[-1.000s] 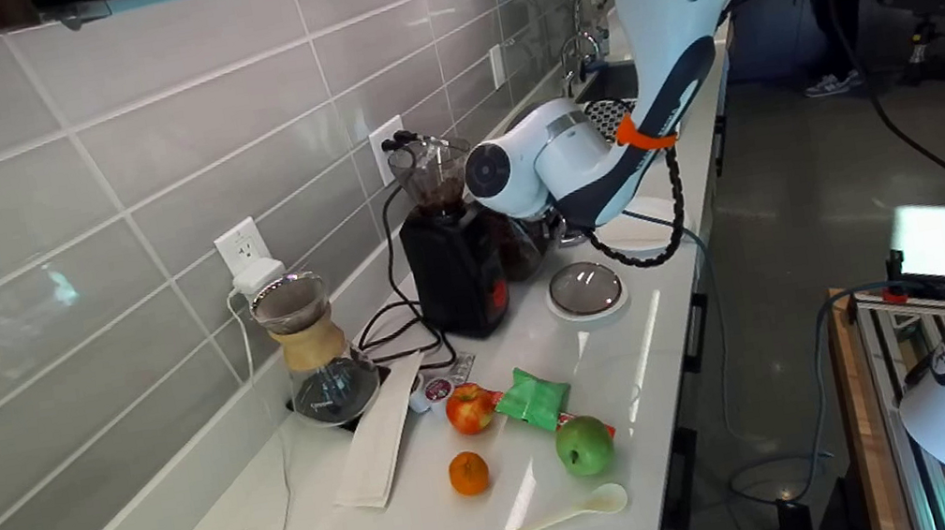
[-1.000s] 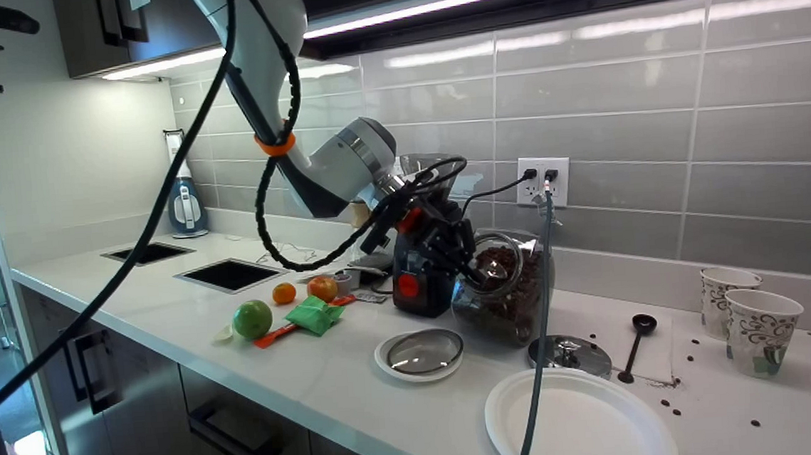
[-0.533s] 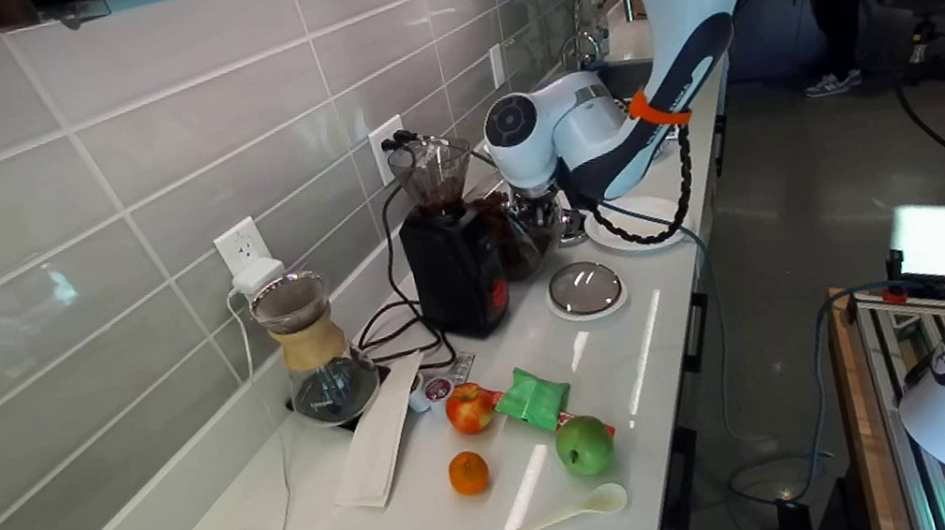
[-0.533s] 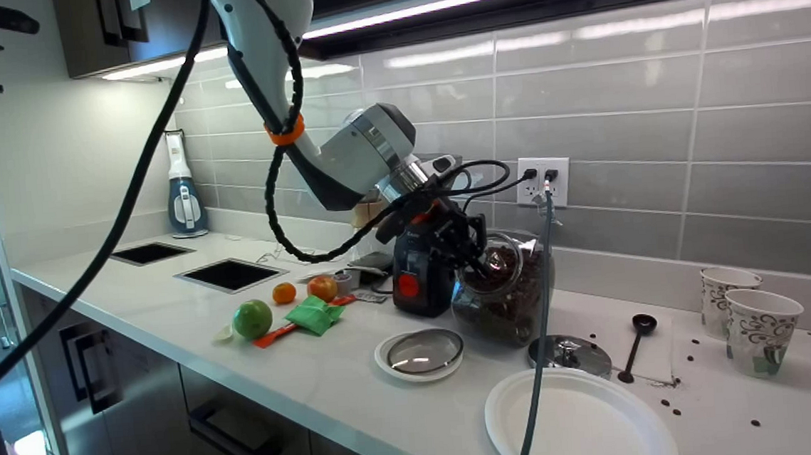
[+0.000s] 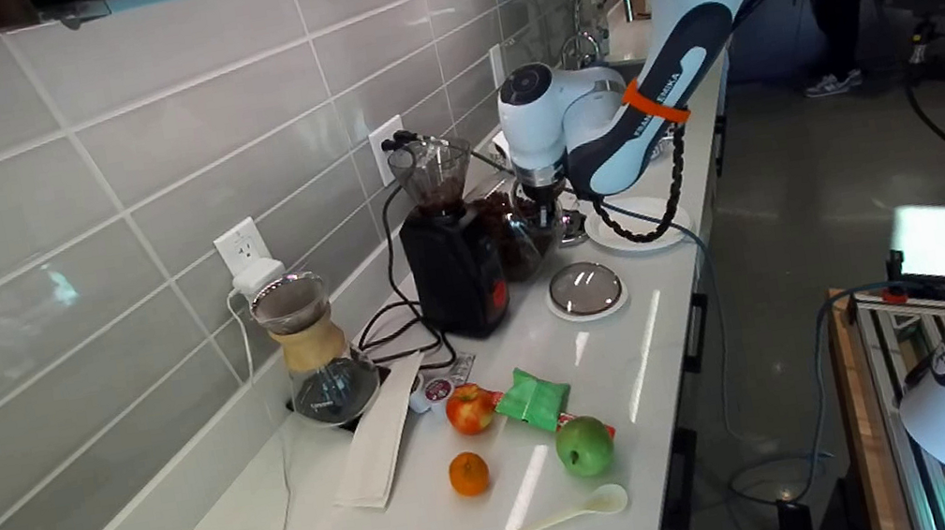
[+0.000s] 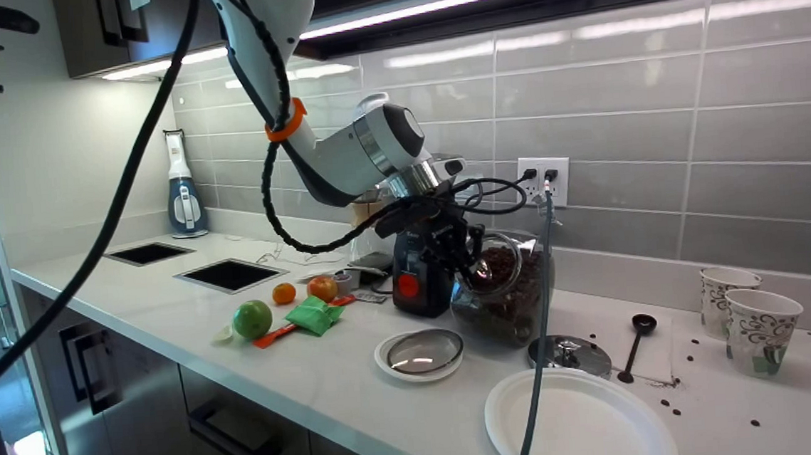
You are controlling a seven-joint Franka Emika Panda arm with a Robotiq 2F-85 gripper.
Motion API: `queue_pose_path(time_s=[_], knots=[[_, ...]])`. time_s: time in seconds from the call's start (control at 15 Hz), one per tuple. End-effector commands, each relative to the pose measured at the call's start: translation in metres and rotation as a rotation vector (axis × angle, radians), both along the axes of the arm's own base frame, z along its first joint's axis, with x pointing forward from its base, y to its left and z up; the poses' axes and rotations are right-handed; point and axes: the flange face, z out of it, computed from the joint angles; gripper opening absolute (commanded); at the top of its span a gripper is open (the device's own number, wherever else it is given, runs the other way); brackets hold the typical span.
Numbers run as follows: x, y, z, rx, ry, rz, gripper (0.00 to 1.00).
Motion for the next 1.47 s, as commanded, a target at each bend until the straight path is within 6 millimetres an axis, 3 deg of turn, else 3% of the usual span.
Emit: queue_pose_path(time_s=[0.0, 0.93, 1.4], knots=[[-0.011, -0.002, 0.003, 0.108, 0.032, 0.013, 0.01], [-0.019, -0.047, 0.009, 0.266, 0.128, -0.098, 0.01], [-0.007, -0.059, 0.010, 0.183, 0.220, -0.060, 0.01]])
